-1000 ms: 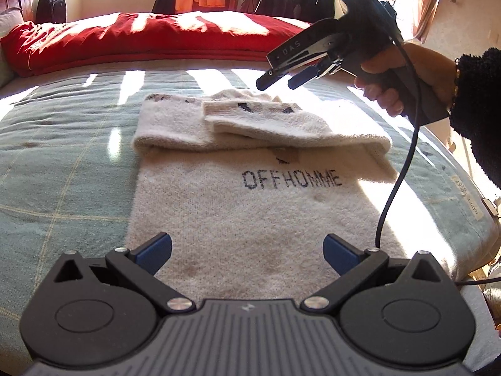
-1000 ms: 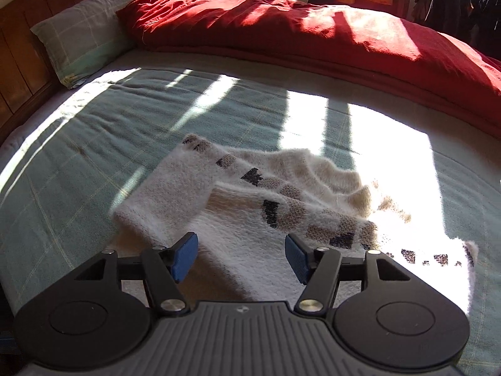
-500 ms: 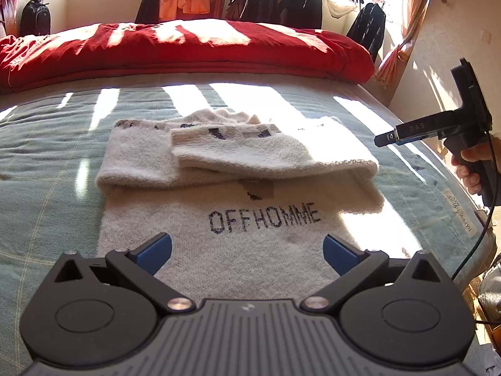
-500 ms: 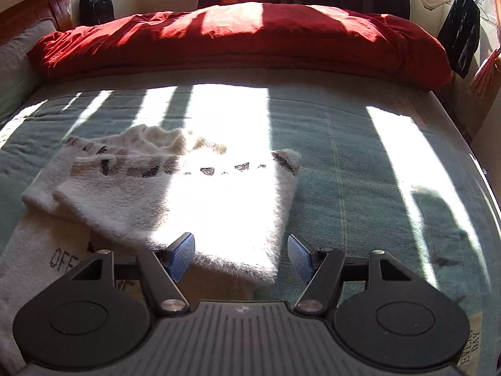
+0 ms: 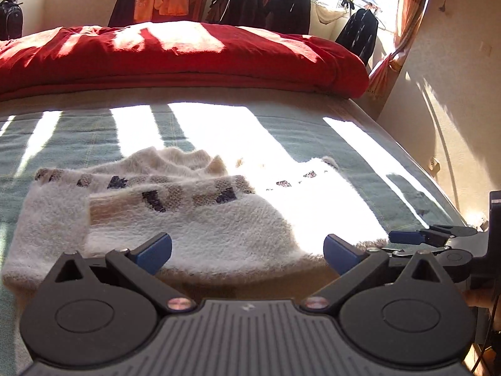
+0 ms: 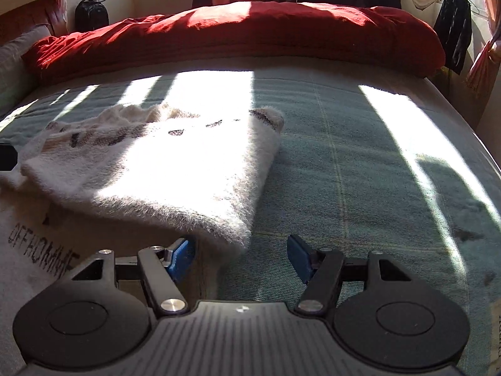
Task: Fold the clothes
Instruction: 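Roll the open left gripper and lower it onto the sweater's other side edge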
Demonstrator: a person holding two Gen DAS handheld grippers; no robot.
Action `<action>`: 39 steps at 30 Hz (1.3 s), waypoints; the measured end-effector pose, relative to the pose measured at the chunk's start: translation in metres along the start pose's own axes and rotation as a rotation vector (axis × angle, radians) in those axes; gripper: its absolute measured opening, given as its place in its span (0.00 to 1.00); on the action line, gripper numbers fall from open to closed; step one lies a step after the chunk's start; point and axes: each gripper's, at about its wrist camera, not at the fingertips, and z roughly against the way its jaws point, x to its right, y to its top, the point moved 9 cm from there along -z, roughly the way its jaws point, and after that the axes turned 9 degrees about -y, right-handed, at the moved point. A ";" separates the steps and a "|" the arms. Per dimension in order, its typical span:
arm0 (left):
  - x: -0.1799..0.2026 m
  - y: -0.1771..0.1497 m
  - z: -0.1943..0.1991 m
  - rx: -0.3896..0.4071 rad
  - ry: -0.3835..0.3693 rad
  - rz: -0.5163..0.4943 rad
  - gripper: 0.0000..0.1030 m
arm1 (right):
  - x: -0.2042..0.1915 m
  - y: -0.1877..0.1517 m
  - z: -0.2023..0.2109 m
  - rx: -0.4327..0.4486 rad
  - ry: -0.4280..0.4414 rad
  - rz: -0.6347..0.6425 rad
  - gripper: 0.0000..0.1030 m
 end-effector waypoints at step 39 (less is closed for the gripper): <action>-0.084 -0.018 -0.043 0.169 -0.393 0.795 0.86 | 0.012 0.001 -0.013 0.006 -0.063 -0.021 0.65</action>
